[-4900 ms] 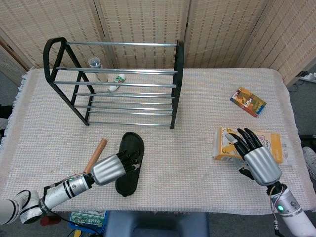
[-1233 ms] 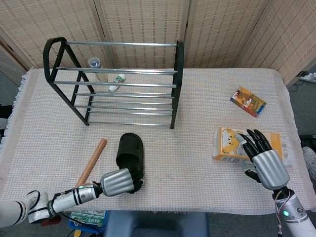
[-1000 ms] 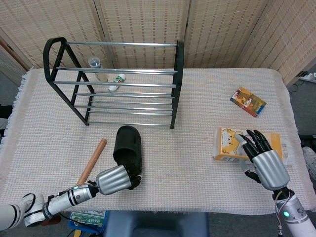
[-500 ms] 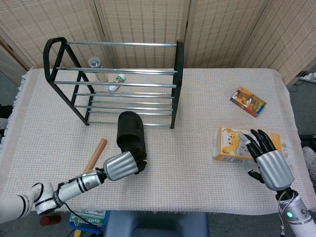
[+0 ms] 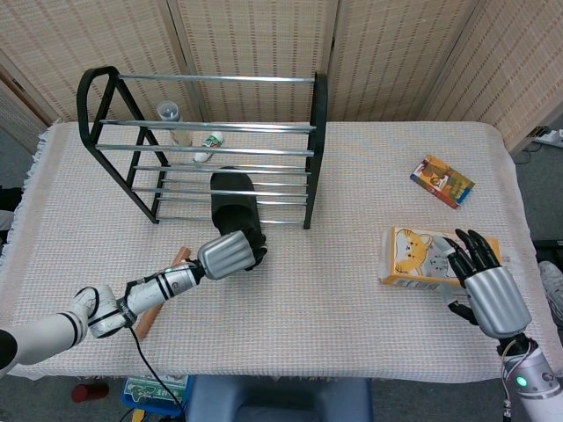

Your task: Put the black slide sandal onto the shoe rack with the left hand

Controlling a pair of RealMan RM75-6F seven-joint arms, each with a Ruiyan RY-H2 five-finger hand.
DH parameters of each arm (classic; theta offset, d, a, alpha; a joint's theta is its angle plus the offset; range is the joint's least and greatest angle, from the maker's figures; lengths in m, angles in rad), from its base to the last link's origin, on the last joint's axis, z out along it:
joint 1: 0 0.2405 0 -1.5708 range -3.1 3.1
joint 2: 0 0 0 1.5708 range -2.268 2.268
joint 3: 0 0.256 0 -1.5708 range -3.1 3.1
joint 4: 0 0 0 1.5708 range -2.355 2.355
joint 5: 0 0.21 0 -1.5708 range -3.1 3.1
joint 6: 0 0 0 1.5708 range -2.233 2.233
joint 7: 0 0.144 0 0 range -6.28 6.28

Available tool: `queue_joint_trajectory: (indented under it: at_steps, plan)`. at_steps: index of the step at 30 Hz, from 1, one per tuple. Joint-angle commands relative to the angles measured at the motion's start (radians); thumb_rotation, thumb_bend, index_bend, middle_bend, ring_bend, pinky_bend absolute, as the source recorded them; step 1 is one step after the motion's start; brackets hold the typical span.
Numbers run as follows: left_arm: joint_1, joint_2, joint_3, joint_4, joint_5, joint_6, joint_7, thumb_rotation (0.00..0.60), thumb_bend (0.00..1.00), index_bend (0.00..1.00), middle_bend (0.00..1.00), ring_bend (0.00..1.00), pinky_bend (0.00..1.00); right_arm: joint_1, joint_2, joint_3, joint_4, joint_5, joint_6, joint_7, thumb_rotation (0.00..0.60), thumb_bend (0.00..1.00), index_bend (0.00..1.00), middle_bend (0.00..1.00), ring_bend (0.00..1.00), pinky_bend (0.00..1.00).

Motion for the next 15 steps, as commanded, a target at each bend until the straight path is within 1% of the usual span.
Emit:
queue_joint_trajectory:
  at_steps: [1,4,15]
  plan:
    - [-0.038,-0.041,0.013,0.084,0.018,0.008,-0.049,0.600,0.14,0.60,0.50,0.40,0.51,0.000,-0.001,0.001,0.002,0.003,-0.001,0.000,0.600,0.52,0.00,0.15,0.09,0.06]
    - [-0.051,-0.057,0.017,0.124,0.020,0.016,-0.072,0.600,0.14,0.60,0.50,0.40,0.51,0.000,-0.001,0.002,0.003,0.006,-0.003,0.000,0.600,0.52,0.00,0.15,0.09,0.06]
    - [-0.108,-0.164,0.049,0.368,0.014,0.028,-0.188,0.600,0.14,0.59,0.50,0.40,0.51,0.003,-0.008,0.010,0.014,0.028,-0.015,0.006,0.600,0.52,0.00,0.15,0.09,0.06]
